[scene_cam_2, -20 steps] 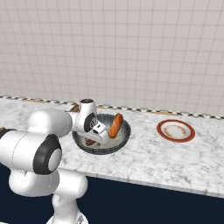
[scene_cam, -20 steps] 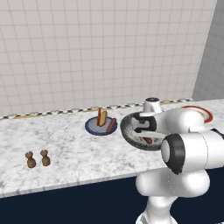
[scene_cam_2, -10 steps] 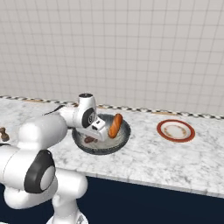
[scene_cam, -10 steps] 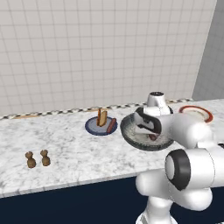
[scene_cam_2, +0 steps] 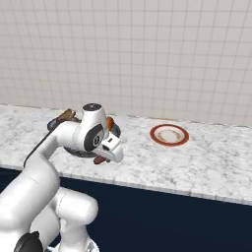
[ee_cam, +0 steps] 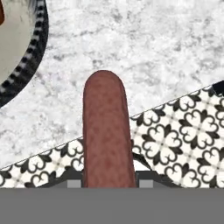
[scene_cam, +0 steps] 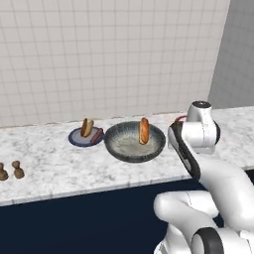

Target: Place one bun and one sausage from the bowl on each plate.

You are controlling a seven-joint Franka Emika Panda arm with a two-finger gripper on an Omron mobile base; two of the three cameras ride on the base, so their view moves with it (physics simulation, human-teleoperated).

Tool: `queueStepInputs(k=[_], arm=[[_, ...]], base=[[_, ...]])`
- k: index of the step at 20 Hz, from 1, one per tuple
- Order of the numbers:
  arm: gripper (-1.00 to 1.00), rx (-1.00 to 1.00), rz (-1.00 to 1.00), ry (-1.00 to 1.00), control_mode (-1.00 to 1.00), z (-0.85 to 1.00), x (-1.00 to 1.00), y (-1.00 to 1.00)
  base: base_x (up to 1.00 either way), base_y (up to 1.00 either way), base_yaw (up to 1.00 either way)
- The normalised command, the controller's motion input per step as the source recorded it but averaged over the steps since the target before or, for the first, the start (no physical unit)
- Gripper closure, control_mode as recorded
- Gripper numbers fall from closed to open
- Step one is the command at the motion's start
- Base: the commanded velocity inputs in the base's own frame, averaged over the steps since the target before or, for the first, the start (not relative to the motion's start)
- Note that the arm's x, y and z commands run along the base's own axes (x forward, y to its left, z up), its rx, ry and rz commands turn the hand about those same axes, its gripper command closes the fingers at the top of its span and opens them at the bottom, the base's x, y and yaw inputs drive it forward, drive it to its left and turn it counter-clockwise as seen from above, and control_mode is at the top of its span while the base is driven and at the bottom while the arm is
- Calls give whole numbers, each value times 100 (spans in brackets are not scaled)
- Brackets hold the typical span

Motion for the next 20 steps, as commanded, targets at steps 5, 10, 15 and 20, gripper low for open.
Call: queueStepInputs(k=[5,10,15,20], arm=[[100,0,0,0,100,0,0,0],[100,0,0,0,100,0,0,0],[100,2,0,0,-100,13,99,-20],[100,0,0,-3,-100,-35,97,-41]], base=[[49,-89,-4],[70,-36,0],[0,0,0],[0,0,0]])
